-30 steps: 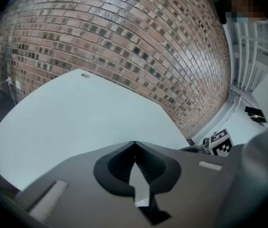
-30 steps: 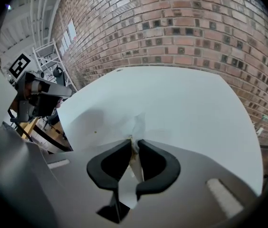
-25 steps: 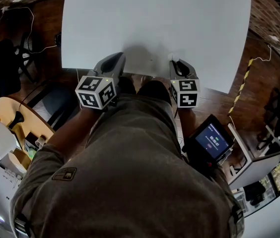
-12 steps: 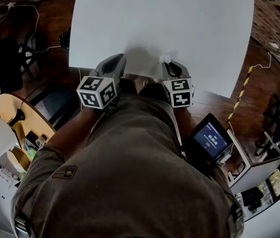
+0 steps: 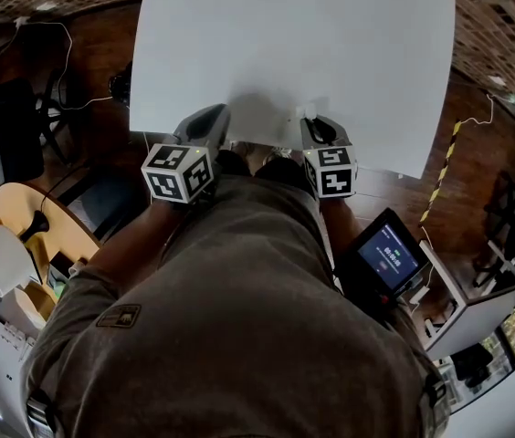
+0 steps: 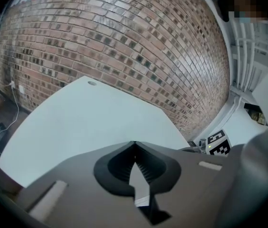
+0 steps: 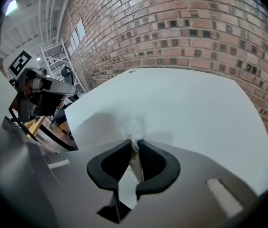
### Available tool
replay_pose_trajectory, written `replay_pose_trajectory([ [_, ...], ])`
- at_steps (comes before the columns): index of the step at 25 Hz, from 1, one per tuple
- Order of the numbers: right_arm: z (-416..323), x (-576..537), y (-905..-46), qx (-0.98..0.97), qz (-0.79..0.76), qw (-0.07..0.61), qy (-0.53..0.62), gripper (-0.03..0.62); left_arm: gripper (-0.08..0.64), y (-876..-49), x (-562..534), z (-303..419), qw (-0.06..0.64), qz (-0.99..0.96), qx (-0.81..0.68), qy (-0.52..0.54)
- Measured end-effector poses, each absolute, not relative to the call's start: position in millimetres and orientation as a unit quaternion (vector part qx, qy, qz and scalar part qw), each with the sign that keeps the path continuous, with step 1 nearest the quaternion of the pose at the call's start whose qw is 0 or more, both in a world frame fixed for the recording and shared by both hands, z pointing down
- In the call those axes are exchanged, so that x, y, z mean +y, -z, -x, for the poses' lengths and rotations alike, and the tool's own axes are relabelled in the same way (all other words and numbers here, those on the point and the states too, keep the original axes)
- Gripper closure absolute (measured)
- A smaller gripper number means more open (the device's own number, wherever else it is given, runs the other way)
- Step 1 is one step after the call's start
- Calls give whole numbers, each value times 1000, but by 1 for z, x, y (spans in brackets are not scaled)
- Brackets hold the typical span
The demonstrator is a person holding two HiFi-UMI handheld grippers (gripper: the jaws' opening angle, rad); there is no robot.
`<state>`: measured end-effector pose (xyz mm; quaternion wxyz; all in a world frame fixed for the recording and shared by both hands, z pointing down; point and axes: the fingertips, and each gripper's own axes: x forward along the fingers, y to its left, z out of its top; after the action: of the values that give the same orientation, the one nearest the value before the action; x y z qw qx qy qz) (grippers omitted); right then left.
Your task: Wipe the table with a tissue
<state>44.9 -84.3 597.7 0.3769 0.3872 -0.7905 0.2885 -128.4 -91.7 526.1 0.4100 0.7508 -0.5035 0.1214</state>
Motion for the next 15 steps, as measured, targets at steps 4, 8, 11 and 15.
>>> replay_pose_trajectory([
  [4, -65, -92, -594, -782, -407, 374, -288, 537, 558, -523, -98, 122, 404, -759, -495, -124],
  [8, -83, -96, -601, -771, -422, 380, -286, 537, 558, -524, -98, 119, 401, -763, -492, -128],
  [11, -83, -95, -606, -769, -422, 386, -286, 537, 558, -525, -96, 119, 398, -764, -490, -131],
  [15, -80, -94, -607, -770, -416, 393, -281, 538, 558, -525, -94, 122, 395, -764, -492, -132],
])
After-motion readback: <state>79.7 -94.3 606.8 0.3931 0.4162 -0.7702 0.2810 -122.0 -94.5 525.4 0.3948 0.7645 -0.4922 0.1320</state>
